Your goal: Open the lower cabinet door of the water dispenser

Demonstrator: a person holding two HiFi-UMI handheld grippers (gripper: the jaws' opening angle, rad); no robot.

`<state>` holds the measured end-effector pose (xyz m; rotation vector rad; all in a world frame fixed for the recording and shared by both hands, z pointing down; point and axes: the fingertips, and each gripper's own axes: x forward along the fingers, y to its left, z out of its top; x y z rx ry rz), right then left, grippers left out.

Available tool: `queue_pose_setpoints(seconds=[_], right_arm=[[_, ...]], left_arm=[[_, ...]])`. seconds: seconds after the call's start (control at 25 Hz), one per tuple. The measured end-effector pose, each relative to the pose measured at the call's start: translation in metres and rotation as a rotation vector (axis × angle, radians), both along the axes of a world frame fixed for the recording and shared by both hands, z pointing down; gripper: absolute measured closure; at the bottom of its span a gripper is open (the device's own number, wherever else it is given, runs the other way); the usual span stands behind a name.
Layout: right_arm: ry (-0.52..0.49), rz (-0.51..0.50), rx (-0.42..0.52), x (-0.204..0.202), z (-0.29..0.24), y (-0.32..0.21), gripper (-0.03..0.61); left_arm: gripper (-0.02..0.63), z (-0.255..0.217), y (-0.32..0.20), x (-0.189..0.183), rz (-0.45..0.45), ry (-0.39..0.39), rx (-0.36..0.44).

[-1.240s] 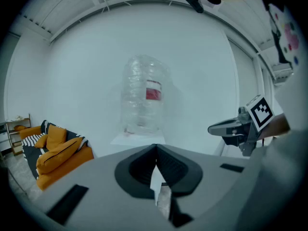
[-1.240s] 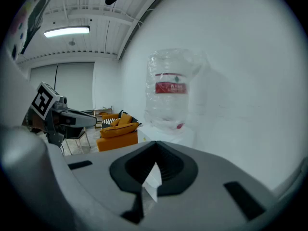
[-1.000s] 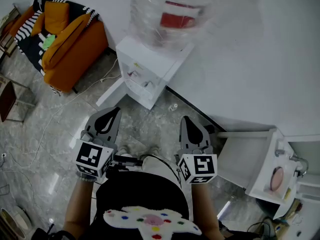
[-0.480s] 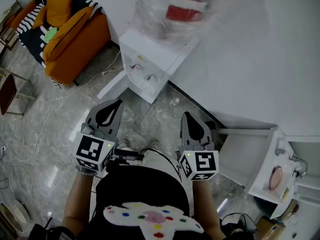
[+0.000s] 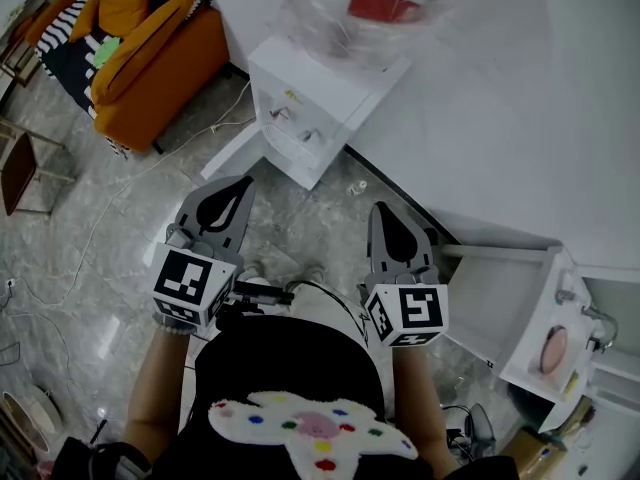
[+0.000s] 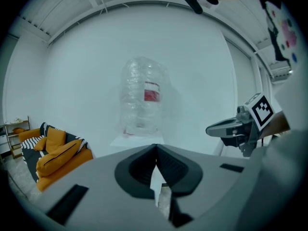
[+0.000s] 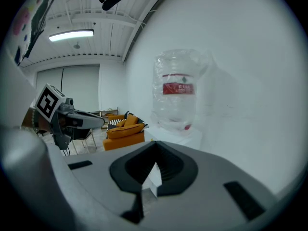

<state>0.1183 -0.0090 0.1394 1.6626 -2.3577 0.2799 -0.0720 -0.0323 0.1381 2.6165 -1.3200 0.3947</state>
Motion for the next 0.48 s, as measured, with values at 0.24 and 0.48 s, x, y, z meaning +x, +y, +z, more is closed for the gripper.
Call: queue_pose_setpoints(seconds=[0.24, 0.48], right_arm=[[-0.001, -0.015, -0.005, -0.0042, -0.0005, 0.0015, 0.575], [-0.005, -0.012, -0.010, -0.0040, 0.0011, 0.0046, 0.575]], left_arm=[[0.600, 0.0002, 0.0021, -0.0004, 0.005, -0.003, 0.000], [0.600, -0.0063, 0.0009, 0.0024, 0.010, 0.004, 0.035]])
